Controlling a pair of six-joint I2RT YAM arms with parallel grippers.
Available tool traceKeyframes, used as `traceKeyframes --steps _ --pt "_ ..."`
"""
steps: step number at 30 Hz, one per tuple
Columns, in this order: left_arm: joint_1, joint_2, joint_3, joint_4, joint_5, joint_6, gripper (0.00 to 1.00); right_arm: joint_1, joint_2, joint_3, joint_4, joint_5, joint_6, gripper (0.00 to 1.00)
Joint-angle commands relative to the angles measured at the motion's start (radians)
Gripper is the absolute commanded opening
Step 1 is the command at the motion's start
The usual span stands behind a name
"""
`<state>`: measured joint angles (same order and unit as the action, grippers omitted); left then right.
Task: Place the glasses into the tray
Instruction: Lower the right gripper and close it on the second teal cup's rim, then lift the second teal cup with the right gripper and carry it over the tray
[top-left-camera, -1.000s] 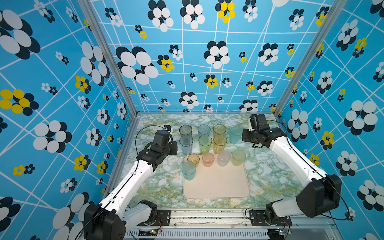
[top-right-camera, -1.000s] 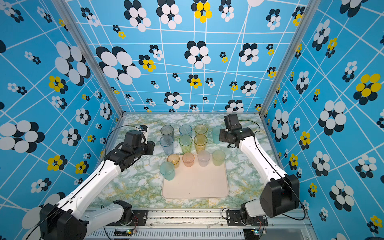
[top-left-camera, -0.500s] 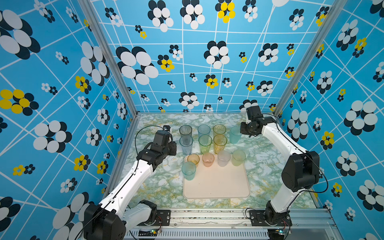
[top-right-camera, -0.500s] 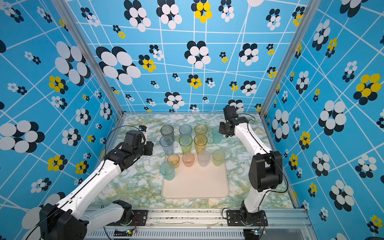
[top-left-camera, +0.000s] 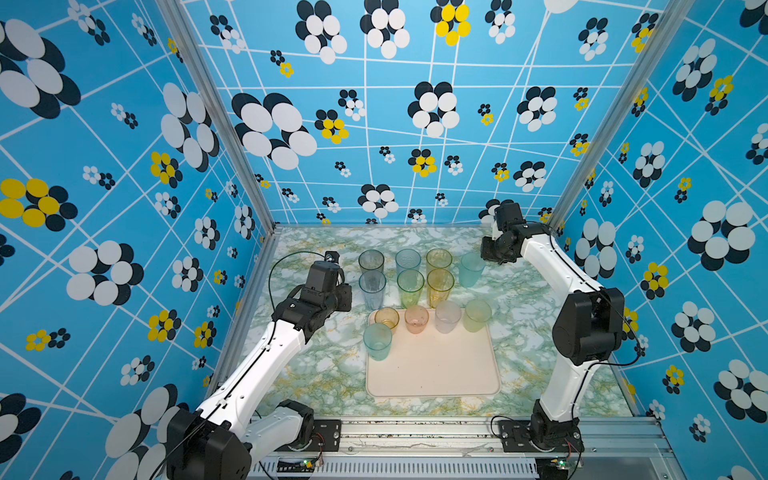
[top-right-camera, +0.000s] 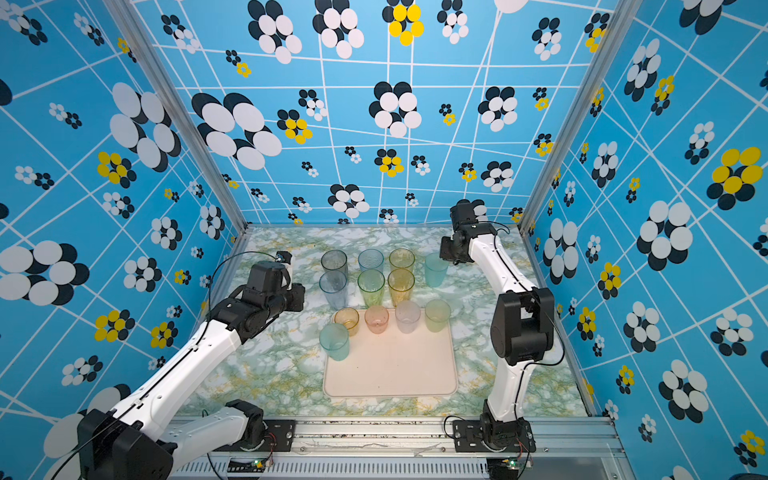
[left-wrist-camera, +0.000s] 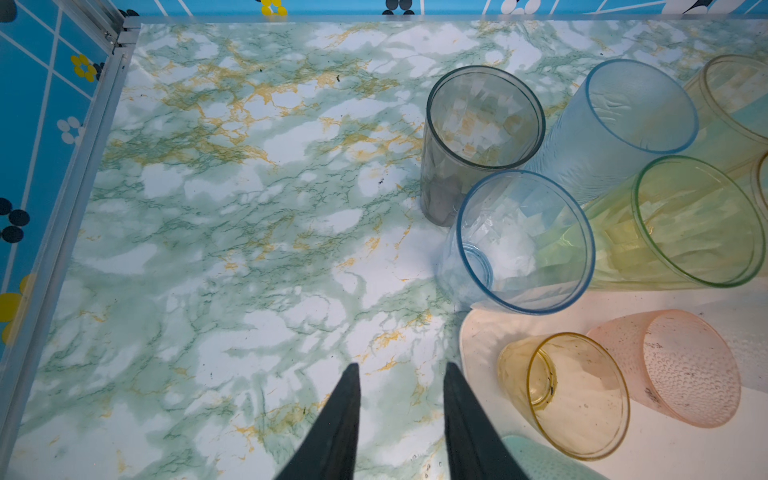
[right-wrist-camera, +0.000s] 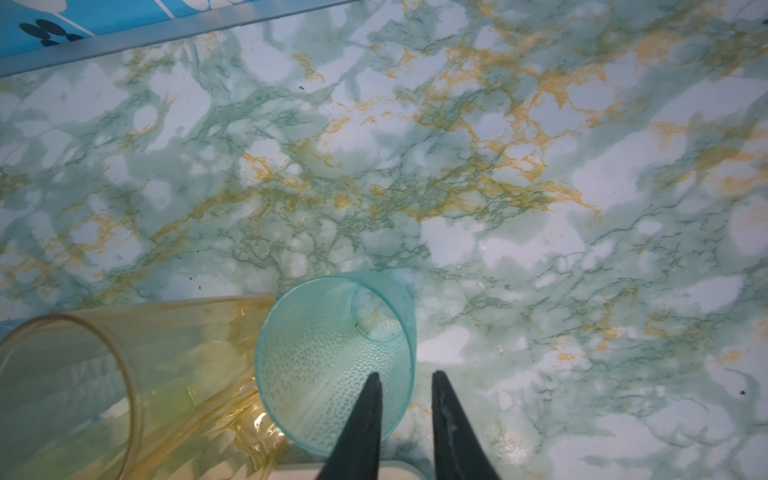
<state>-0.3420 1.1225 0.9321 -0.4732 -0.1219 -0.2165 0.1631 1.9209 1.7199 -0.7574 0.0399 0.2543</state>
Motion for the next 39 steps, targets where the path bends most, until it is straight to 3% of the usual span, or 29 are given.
traceKeyframes --steps 1,13,26,33,39 --pt "-0.004 -0.016 0.022 -0.021 -0.021 0.008 0.35 -0.007 0.031 0.036 -0.06 -0.017 -0.015 0.24" --pt "-0.003 -0.015 0.017 -0.021 -0.028 0.012 0.36 -0.011 0.093 0.06 -0.069 -0.014 -0.016 0.21" --pt "0.006 -0.012 0.013 -0.021 -0.032 0.016 0.36 -0.012 0.115 0.068 -0.074 -0.016 -0.026 0.08" --pt "0.007 -0.013 0.009 -0.019 -0.029 0.017 0.36 -0.012 0.039 0.005 -0.043 0.052 -0.032 0.05" --pt "0.011 -0.024 -0.008 -0.019 -0.034 0.015 0.36 -0.011 -0.126 -0.11 0.034 0.14 -0.044 0.03"
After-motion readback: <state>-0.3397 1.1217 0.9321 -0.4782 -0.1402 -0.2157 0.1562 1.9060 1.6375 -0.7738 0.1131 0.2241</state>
